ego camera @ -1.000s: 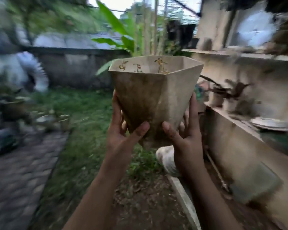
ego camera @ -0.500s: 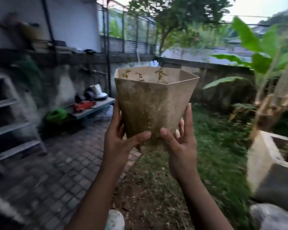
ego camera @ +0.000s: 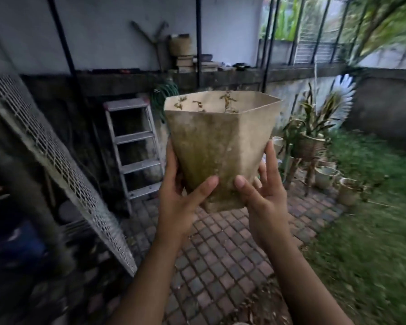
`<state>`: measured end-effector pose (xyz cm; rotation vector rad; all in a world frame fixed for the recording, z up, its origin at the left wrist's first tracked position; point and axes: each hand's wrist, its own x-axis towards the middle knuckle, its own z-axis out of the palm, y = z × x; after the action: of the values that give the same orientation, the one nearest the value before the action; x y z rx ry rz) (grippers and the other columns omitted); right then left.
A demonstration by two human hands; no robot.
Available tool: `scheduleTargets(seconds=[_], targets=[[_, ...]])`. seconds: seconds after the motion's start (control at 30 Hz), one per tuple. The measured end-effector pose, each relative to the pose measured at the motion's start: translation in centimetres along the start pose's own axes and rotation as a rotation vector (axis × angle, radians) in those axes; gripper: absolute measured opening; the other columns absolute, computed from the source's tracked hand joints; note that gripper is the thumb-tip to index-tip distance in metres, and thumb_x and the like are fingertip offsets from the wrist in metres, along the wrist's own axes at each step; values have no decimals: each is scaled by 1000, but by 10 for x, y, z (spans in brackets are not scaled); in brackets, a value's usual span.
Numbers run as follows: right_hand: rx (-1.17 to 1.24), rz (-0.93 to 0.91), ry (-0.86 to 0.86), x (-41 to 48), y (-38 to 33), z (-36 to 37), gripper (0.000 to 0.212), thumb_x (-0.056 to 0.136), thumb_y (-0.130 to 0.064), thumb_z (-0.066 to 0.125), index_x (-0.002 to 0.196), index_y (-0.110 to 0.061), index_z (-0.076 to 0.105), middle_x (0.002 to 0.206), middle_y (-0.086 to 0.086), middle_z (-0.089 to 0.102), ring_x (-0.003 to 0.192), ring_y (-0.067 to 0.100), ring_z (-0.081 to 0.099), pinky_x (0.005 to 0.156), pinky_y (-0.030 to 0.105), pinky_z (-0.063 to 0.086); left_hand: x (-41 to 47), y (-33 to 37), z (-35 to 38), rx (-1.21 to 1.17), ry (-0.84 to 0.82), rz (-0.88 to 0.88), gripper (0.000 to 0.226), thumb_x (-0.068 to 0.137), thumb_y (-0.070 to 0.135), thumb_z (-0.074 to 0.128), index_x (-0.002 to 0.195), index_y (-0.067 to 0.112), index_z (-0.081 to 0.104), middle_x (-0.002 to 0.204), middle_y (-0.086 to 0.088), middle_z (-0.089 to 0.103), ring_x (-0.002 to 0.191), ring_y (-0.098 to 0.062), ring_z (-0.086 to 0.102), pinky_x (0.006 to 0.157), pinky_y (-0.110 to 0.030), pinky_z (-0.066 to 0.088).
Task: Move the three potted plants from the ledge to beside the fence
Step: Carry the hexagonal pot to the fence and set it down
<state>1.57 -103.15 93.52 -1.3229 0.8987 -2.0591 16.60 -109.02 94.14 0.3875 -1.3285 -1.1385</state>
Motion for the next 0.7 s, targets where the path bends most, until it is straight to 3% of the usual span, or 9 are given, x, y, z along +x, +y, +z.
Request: scheduleTargets(seconds=[0.13, 0.33, 0.47, 0.57, 0.7], targets=[[36, 25, -57, 44, 47, 26, 87, 76, -40, 92, 146, -61, 45, 163, -6, 47, 145, 20, 52, 110, 48, 52, 40, -25, -35, 13, 56, 13, 110, 73, 42, 95, 162, 46, 30, 158, 7, 56, 145, -19, 55, 101, -31, 58], [98, 104, -128, 115, 125, 44, 91, 73, -42, 94, 147, -62, 44, 161, -6, 49, 139, 20, 58, 102, 46, 58, 103, -73, -71, 66, 119, 37, 105, 73, 42, 95, 157, 59, 32, 155, 16, 57, 141, -13, 59, 98, -32, 60], [137, 134, -153, 179, 193, 49, 91, 72, -42, 94, 147, -61, 45, 157, -6, 54, 137, 19, 60, 96, 40, 60, 166, -126, -92, 128, 167, 42, 110, 63, 49, 99, 150, 66, 35, 151, 21, 59, 139, -10, 60, 95, -33, 62], [174, 163, -192, 239, 252, 46, 91, 73, -35, 94, 147, -58, 46, 150, -8, 61, 134, 17, 62, 92, 35, 61, 221, -178, -107, 164, 230, 58, 113, 56, 53, 100, 149, 68, 37, 155, 16, 57, 142, -14, 57, 98, -37, 61], [199, 220, -228, 330, 332, 41, 91, 72, -30, 95, 148, -52, 50, 149, -5, 62, 135, 18, 61, 96, 38, 60, 310, -248, -125, 147, 310, 42, 113, 60, 36, 100, 151, 63, 39, 153, 9, 60, 137, -15, 62, 94, -34, 62]])
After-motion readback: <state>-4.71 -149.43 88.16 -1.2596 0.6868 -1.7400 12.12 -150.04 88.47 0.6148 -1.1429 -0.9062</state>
